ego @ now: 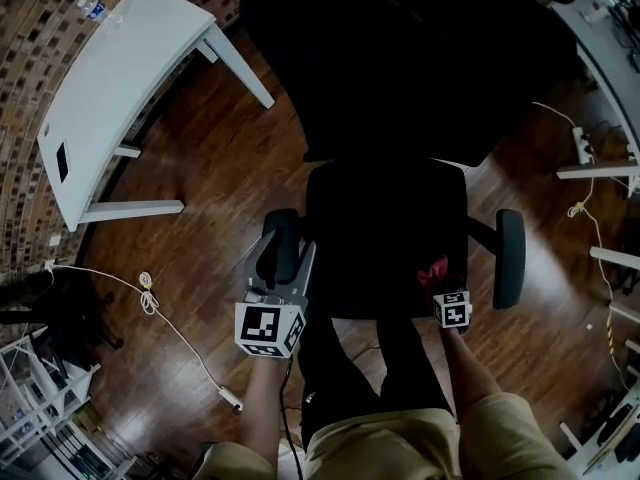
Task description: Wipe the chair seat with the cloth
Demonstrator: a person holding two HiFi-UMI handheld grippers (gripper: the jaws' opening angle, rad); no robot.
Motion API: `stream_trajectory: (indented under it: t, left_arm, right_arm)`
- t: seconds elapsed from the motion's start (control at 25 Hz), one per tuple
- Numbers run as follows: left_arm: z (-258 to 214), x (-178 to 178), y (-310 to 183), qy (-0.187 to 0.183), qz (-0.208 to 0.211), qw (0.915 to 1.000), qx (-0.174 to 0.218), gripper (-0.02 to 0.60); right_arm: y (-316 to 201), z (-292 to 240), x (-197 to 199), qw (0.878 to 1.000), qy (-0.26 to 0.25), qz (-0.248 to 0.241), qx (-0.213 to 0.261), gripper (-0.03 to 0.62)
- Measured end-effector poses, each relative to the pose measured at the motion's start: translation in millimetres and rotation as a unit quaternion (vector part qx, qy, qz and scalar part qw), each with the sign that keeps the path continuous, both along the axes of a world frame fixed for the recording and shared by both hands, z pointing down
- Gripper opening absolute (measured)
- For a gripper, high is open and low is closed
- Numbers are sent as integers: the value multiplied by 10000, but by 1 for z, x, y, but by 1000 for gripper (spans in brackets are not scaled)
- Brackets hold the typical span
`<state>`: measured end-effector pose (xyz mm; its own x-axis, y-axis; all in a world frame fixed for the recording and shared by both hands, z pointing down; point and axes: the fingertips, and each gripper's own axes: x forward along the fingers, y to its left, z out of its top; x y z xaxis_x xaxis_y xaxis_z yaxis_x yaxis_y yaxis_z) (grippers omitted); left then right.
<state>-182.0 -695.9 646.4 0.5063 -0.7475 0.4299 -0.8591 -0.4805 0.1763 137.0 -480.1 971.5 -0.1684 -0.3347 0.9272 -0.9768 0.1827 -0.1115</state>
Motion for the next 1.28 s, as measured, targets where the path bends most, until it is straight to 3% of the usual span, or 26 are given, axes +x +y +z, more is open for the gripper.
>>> stream_trajectory:
  t: [0.12, 0.24, 0.32, 0.4, 0.52, 0.64, 0.76, 0.88, 0.96, 1.0, 1.16, 1.28]
  left_arm:
    - [-3, 7, -1, 32, 16, 10000, -26, 215]
    - [-10, 5, 1, -7, 56, 10000, 10, 215]
    - [-13, -3, 5, -120, 81, 9999, 48, 215]
    - [-13, -12, 8, -203, 74, 9998, 34, 213]
    - [-13, -20, 10, -356, 113, 9993, -20, 210]
    - [-15, -22, 11, -483, 201, 9986, -19, 212]
    - [-10, -24, 14, -527, 234, 9983, -61, 212]
    - [-2, -24, 19, -539, 266, 9981, -149, 212]
    - [3, -17, 19, -489, 329, 9981, -194, 210]
    - [4, -10, 19, -458, 377, 9980, -205, 210]
    - [2, 26, 18, -434, 641, 9968, -189, 212]
    - [0, 48, 15, -362, 777, 9963, -84, 212]
  right_arm:
    - [3, -10, 30, 9991, 385, 10, 149, 78]
    - [4, -12, 36, 9923, 628, 1059, 112, 78]
    - [1, -9, 9, 9813, 285, 1902, 3, 78]
    - [-5, -7, -53, 9772, -354, 2094, -24, 78]
    - [-12, -17, -193, 9779, -1491, 1465, 32, 78]
    - [-5, -30, -326, 9670, -2532, 234, -139, 78]
    - [9, -21, -375, 9550, -2849, -766, -297, 80]
    - [18, -23, -362, 9369, -2826, -2059, 15, 77]
    - [32, -17, -324, 9257, -2335, -2973, 104, 77]
    - [37, -12, -294, 9280, -2117, -3065, 84, 77]
    - [54, 1, -147, 9644, -1636, -2076, 70, 77]
    - [65, -3, -63, 9751, -951, -1996, 144, 77]
